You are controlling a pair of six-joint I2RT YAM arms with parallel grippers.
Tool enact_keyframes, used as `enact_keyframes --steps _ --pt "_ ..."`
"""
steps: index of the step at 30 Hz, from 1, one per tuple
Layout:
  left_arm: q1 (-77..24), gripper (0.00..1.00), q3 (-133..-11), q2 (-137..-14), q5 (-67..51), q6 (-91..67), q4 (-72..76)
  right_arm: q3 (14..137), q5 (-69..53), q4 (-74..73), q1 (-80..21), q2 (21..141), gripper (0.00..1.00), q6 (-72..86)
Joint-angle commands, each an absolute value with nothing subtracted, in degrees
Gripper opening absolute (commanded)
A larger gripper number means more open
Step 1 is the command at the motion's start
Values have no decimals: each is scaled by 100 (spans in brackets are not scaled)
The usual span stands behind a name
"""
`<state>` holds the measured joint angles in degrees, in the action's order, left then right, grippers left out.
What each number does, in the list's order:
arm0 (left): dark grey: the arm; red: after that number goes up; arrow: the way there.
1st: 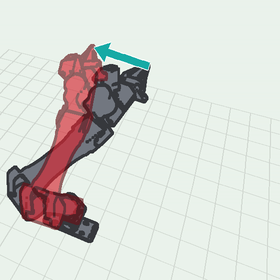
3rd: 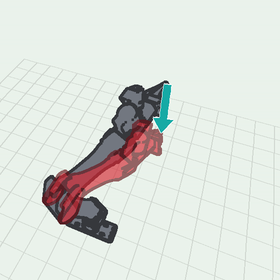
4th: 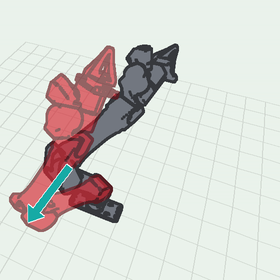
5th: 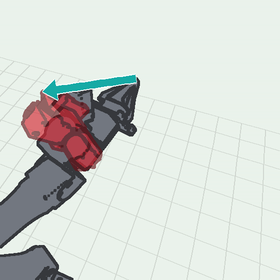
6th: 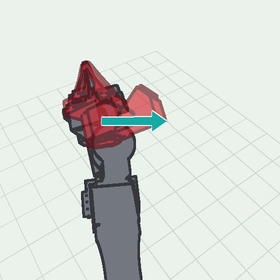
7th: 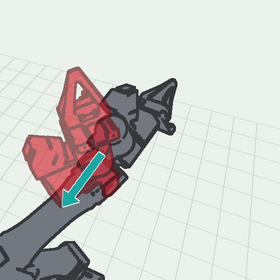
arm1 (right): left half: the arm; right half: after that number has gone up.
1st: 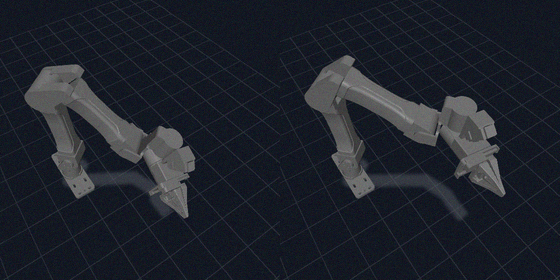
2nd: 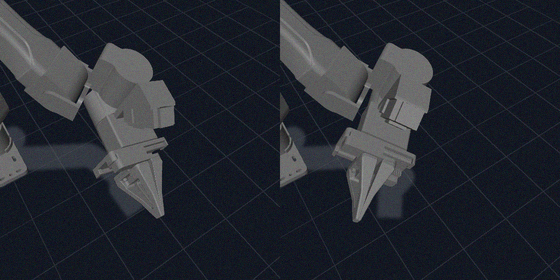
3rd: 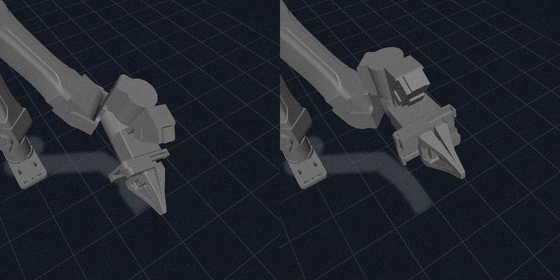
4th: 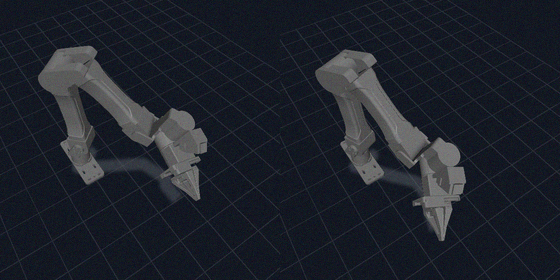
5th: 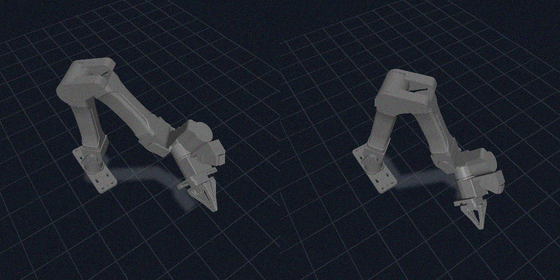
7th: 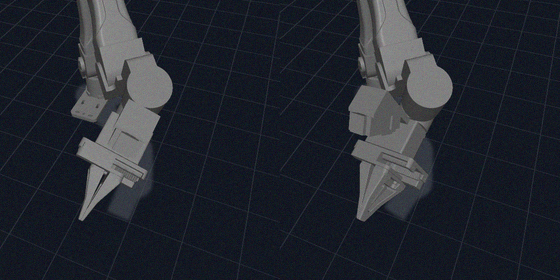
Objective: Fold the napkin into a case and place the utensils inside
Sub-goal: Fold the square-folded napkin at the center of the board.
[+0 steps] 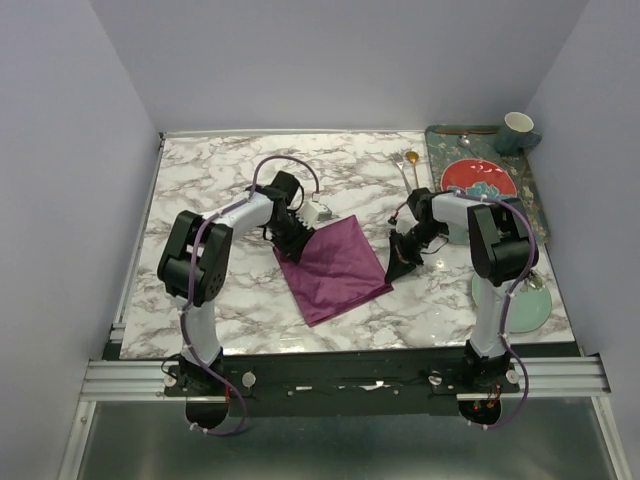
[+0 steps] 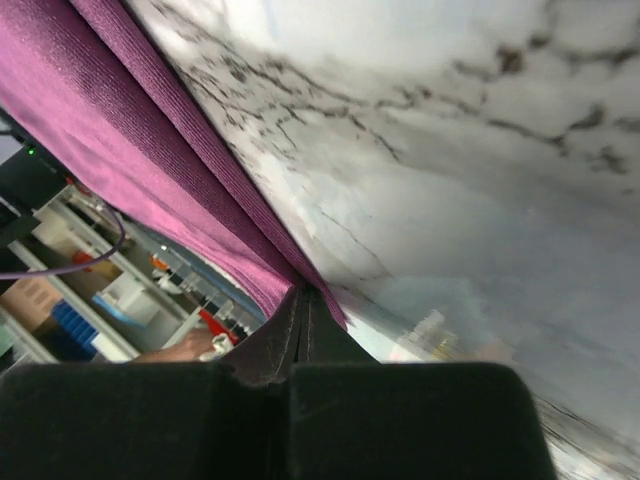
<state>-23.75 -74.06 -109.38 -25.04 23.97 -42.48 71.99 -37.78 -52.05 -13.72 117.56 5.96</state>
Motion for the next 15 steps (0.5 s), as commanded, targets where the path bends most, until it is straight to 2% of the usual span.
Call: enact_keyframes --steps 1,4,5,7,8,11,15 --pt "-2382 32 -7803 -11311 -1987 2715 -4271 6873 -3831 -4887 -1459 11699 1 545" --pt "-2382 33 -8111 -11434 -1995 2891 -4385 6829 -4051 -4922 -1476 11523 9 589" --pt "-2382 33 -8164 -11435 -2065 2953 -4481 6829 -4104 -4948 -1477 11470 16 598" --pt "-2382 37 -8191 -11277 -2311 3120 -4509 6899 -4078 -5080 -1485 11294 23 598" --pt "-2382 39 -8183 -11181 -2407 3146 -4526 6943 -4017 -5150 -1477 11216 34 563" --pt "-2382 45 -8235 -10759 -2750 3173 -4649 7127 -3841 -5510 -1468 10960 50 449" --pt "-2382 58 -8358 -9847 -2918 2936 -4545 7680 -3700 -6107 -1415 10688 51 124"
